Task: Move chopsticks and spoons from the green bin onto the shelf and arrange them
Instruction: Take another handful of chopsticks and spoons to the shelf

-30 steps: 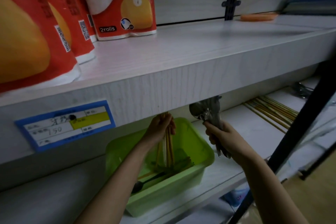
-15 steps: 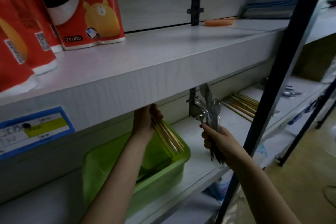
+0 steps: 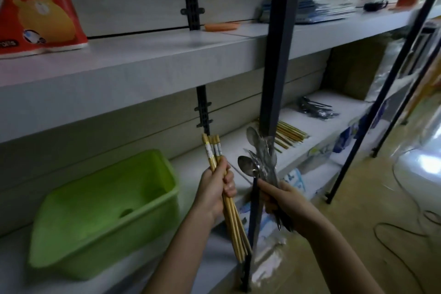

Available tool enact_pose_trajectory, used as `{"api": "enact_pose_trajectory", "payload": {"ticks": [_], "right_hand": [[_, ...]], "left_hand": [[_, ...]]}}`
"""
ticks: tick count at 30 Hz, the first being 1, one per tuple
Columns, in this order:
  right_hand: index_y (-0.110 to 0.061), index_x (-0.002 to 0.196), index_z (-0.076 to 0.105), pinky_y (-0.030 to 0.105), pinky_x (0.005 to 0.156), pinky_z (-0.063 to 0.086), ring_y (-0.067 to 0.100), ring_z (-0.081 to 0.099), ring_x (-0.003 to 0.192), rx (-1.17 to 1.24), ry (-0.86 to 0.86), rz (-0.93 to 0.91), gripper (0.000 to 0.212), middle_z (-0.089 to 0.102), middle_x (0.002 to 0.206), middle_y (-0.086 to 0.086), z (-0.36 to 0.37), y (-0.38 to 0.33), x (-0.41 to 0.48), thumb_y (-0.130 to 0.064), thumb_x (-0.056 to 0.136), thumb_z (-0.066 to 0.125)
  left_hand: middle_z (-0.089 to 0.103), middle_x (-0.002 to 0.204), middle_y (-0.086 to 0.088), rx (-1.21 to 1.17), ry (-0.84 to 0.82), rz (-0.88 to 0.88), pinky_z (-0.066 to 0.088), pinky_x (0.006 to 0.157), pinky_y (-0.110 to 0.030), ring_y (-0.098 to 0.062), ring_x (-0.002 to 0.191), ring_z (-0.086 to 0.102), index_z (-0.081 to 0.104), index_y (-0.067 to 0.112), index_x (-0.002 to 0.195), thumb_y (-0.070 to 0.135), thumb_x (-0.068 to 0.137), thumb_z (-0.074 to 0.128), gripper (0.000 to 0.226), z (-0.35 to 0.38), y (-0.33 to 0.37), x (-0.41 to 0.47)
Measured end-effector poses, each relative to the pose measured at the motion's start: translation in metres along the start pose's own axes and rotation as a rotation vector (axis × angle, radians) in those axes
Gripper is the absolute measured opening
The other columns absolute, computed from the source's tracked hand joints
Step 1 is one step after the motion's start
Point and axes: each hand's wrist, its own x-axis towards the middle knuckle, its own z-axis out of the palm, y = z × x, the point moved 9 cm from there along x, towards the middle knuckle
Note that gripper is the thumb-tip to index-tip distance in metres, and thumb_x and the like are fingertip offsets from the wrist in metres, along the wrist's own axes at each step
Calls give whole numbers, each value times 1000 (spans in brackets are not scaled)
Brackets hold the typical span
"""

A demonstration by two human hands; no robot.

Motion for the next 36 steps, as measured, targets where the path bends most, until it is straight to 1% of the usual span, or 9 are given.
{"api": "enact_pose_trajectory", "payload": {"ticks": [2,5,9,17,22,25,28,33,36], "right_hand": [[-13,74,53,18,49,37,6,42,47,24,-25,8,22,47,56,-4,-21,6,-9,-23,92,49],[-12,78,52,15,45,37,3,40,44,25,-36,11,19,46,54,-6,-53,13,-23,-20,94,47],[-9,79,45,14,45,33,4,36,46,-43,-8,2,19,39,60,-1,-89,18,-35,-18,96,45],[-10,82,45,18,46,31,5,35,46,48,150,1,15,39,59,-3,-179,11,-24,-17,96,45],[-9,85,47,19,48,33,7,36,48,32,217,3,14,40,60,-1,-237,-4,13,-19,95,46],[-11,82,51,17,45,34,7,36,48,6,257,-2,16,41,60,-2,-271,-20,48,-19,95,46],[-11,81,49,16,43,34,7,37,47,-7,281,0,17,43,61,-2,-300,-34,88,-18,96,47],[-8,90,52,15,43,35,5,40,44,32,275,9,12,46,58,-3,-334,-44,152,-18,95,48],[-9,88,50,15,41,36,6,39,45,56,267,46,10,45,61,0,-345,-45,183,-17,95,50]], "left_hand": [[35,49,6,26,-8,-9,25,35,-16,-5,35,29,44,14,77,26,98,43,24,19,-18,-5],[36,49,6,36,-46,-11,25,34,-15,-4,35,30,45,14,77,26,98,43,24,47,-43,-7],[37,50,6,56,-96,-20,27,35,-15,-4,36,31,45,14,77,27,98,44,24,86,-71,-4],[34,53,4,97,-222,-32,25,38,-18,-5,38,29,42,15,75,27,99,40,27,166,-101,44],[34,51,4,61,-194,-70,26,37,-17,-5,36,30,42,15,74,28,99,41,29,206,-112,111],[33,52,4,27,-161,-77,26,36,-17,-5,35,29,42,15,73,28,99,40,29,226,-111,162],[32,53,2,1,-123,-82,25,35,-15,-5,33,28,39,15,71,26,100,40,31,241,-106,211],[33,49,3,11,-28,-74,26,36,-15,-6,31,28,39,13,70,25,100,40,33,243,-101,285],[34,51,2,-1,49,-82,30,34,-12,-6,27,30,39,13,69,24,100,40,33,232,-101,319]]}}
